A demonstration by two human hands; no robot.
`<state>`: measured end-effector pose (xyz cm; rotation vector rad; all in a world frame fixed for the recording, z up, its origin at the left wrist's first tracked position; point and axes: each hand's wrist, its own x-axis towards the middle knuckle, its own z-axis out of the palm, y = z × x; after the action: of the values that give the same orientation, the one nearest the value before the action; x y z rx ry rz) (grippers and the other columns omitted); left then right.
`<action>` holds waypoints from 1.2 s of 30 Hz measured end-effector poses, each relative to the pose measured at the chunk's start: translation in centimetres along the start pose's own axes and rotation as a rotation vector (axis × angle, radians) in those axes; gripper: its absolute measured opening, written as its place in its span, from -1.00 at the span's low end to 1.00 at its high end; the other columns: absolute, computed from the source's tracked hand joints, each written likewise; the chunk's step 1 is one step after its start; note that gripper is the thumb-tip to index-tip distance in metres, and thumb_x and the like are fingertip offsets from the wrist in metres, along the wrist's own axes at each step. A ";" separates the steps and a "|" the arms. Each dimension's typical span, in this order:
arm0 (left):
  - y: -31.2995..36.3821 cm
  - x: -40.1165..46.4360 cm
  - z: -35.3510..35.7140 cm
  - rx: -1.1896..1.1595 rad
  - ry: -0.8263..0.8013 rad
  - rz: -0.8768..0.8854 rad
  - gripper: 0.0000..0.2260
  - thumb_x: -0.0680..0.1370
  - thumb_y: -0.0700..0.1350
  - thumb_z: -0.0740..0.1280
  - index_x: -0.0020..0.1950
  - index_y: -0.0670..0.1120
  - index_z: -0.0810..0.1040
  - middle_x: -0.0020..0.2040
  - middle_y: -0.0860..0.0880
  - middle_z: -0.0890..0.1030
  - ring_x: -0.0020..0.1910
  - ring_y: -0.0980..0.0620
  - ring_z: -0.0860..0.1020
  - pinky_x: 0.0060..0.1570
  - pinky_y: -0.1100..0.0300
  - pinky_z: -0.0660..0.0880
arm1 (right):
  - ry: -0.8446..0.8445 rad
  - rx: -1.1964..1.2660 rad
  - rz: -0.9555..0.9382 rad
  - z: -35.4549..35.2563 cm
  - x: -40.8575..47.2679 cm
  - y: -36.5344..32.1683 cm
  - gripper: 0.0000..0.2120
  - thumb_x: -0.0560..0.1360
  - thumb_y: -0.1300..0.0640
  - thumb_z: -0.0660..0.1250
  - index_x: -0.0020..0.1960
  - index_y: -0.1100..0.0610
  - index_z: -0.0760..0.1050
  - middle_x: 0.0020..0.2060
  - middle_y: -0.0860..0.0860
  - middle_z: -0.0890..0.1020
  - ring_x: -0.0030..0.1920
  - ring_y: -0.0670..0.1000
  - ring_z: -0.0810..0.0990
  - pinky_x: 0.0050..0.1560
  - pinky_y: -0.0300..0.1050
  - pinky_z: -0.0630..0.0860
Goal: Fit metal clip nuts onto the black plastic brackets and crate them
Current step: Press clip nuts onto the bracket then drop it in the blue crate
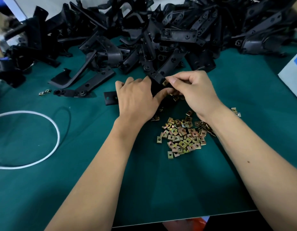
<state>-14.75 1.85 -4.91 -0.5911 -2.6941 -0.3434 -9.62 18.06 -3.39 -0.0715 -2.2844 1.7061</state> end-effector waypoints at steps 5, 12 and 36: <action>0.1 0.6 0.1 -0.126 0.009 -0.040 -0.45 0.55 0.47 0.08 -0.18 -0.01 0.41 -0.21 0.01 0.55 -0.02 -0.13 0.50 0.07 -0.06 0.29 | 0.061 0.027 0.060 -3.2 0.9 -0.4 -0.77 0.69 0.17 0.25 0.07 0.01 0.68 -0.06 0.04 0.74 -0.14 -0.04 0.68 -0.23 -0.15 0.61; -0.5 0.7 -0.1 -0.254 0.028 0.031 -0.52 0.66 0.25 0.18 -0.36 0.02 0.22 -0.28 0.05 0.36 -0.14 -0.08 0.37 -0.11 0.03 0.25 | -0.078 -0.705 0.197 -7.3 1.3 0.0 -0.69 0.57 -0.18 0.39 -0.23 -0.02 0.67 -0.40 -0.11 0.68 -0.40 -0.20 0.59 -0.14 -0.14 0.57; -0.6 0.0 -0.3 -0.631 0.013 0.110 -0.51 0.59 0.24 0.33 0.33 -0.06 0.34 -0.29 0.00 0.62 -0.34 -0.02 0.56 -0.30 -0.08 0.49 | 0.097 0.272 0.020 -1.5 1.0 0.5 -0.87 0.57 0.31 0.41 0.06 0.17 0.70 -0.17 0.10 0.75 -0.14 0.01 0.73 -0.11 -0.18 0.62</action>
<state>-14.95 1.19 -4.73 -0.8927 -2.4993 -1.1767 -10.23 19.82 -3.31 -0.1174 -1.9712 1.9608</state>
